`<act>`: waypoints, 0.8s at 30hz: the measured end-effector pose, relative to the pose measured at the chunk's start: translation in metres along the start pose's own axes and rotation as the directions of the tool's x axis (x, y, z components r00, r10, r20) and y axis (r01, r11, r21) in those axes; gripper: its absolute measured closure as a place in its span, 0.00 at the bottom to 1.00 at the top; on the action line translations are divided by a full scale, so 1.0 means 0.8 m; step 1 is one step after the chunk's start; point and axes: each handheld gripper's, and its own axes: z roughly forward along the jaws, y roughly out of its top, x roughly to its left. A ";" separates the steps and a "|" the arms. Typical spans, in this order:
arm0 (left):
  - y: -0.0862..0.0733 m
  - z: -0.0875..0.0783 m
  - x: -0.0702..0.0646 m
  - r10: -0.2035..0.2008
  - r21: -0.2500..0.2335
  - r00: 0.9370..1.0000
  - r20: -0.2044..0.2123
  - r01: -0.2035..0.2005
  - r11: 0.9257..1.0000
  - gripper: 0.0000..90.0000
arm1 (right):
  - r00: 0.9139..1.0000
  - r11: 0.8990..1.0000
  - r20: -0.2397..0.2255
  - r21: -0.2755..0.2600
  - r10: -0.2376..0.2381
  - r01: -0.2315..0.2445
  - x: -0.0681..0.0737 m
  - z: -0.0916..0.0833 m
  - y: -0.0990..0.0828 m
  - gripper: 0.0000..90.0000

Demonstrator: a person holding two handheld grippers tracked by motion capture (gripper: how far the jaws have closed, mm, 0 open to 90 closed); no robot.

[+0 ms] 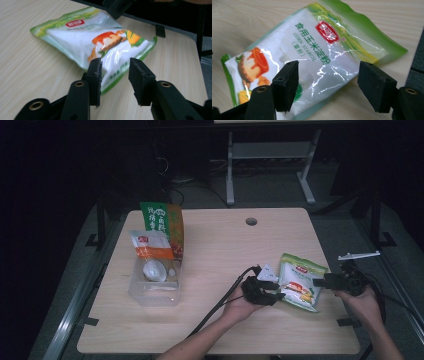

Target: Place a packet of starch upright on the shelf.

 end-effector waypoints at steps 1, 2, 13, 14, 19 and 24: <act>0.003 0.004 0.000 0.006 0.004 1.000 -0.003 -0.006 1.000 0.73 | 1.000 1.000 0.001 0.000 0.004 -0.004 -0.002 0.001 -0.002 0.37; 0.005 0.008 -0.001 0.005 0.003 1.000 -0.006 -0.005 1.000 0.73 | 1.000 1.000 0.001 0.000 0.004 -0.004 -0.002 0.001 -0.002 0.37; 0.009 0.034 0.005 0.005 0.065 0.999 -0.043 -0.002 0.998 0.82 | 1.000 1.000 0.009 0.006 0.020 -0.020 -0.007 0.008 -0.004 0.37; 0.008 0.035 0.005 0.013 0.077 0.999 -0.046 -0.009 0.997 0.83 | 1.000 1.000 0.011 0.007 0.023 -0.023 -0.007 0.008 -0.004 0.37; 0.005 0.039 0.005 0.020 0.123 0.999 -0.043 -0.015 0.992 0.83 | 0.999 0.999 0.013 0.009 0.037 -0.038 -0.009 0.010 -0.003 0.37; 0.006 0.040 0.005 0.020 0.126 0.999 -0.046 -0.014 0.992 0.84 | 0.999 0.998 0.009 0.020 0.054 -0.054 -0.012 0.013 -0.006 0.36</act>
